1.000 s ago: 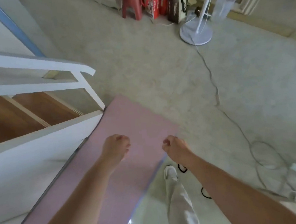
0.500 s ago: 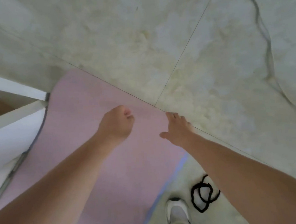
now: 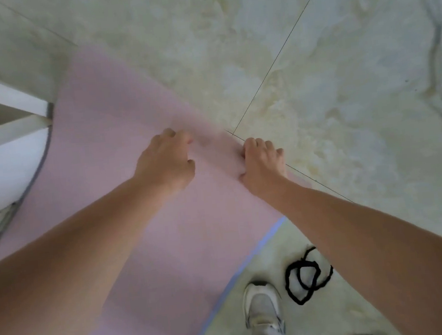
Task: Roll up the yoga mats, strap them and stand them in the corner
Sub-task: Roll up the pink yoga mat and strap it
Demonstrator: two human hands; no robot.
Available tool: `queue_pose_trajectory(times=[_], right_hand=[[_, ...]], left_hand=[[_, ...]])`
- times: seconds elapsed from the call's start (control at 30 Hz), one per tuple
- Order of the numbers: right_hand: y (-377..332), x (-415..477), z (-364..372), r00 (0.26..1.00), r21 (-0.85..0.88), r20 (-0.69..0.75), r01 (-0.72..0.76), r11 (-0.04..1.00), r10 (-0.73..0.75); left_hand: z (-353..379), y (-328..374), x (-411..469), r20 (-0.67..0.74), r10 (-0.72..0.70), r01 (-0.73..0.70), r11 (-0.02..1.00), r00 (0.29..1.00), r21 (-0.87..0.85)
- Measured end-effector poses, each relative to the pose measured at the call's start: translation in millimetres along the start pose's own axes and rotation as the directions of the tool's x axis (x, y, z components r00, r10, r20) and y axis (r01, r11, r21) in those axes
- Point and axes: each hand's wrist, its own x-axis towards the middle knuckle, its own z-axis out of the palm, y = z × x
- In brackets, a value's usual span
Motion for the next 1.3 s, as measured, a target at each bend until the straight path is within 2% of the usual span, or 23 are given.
queue_pose_trajectory(times=[0.1,0.13,0.2,0.27,0.37,0.53,0.63,0.73,0.83,1.0,1.1,1.17,1.23,1.3], right_hand=[[-19,-56,-22,0.973,-0.066,-0.121,0.190,0.979,-0.197],[-26,-77,-29,0.950,-0.086,-0.168,0.254,0.963,-0.265],[-38,-118,-51,0.891,-0.136,-0.228,0.370,0.919,-0.393],[-49,-159,-77,0.832,-0.165,-0.270,0.457,0.874,-0.486],[-73,-225,-116,0.793,-0.168,-0.281,0.515,0.841,-0.541],[-135,-349,-200,0.844,-0.044,-0.136,0.518,0.854,-0.519],[-187,-433,-261,0.831,-0.046,0.068,0.555,0.830,-0.552],[-241,-531,-292,0.812,-0.084,0.384,0.505,0.859,-0.440],[-282,-634,-296,0.774,-0.124,0.509,0.501,0.857,-0.378],[-340,-776,-305,0.745,-0.206,0.580,0.525,0.826,-0.329],[-362,-831,-309,0.719,-0.207,0.616,0.540,0.816,-0.320],[-367,-863,-308,0.738,-0.226,0.573,0.560,0.797,-0.356],[-368,-894,-305,0.762,-0.264,0.484,0.595,0.759,-0.430],[-363,-923,-301,0.760,-0.389,0.338,0.650,0.653,-0.555]], left_hand=[[-38,1,-33,0.034,0.168,-0.170,0.933,0.985,0.317],[-52,0,-45,0.092,0.187,-0.209,0.883,0.978,0.421],[-84,-2,-75,0.233,0.133,-0.244,0.795,0.963,0.555],[-115,-8,-113,0.343,0.034,-0.237,0.788,0.939,0.568],[-154,-22,-191,0.397,-0.011,-0.177,0.884,0.918,0.433],[-197,-47,-358,0.230,-0.007,-0.079,0.929,0.973,0.361],[-206,-61,-468,0.103,0.047,-0.088,0.890,0.994,0.448],[-209,-68,-586,-0.059,0.110,-0.066,0.863,0.992,0.501],[-202,-84,-702,-0.159,0.113,-0.027,0.886,0.981,0.462],[-181,-125,-857,-0.287,0.082,0.049,0.906,0.954,0.420],[-181,-135,-927,-0.354,0.117,0.052,0.900,0.928,0.434],[-181,-140,-962,-0.380,0.137,0.044,0.901,0.915,0.431],[-183,-150,-989,-0.381,0.109,0.037,0.934,0.918,0.356],[-193,-162,-1015,-0.289,0.014,0.059,0.968,0.957,0.242]])
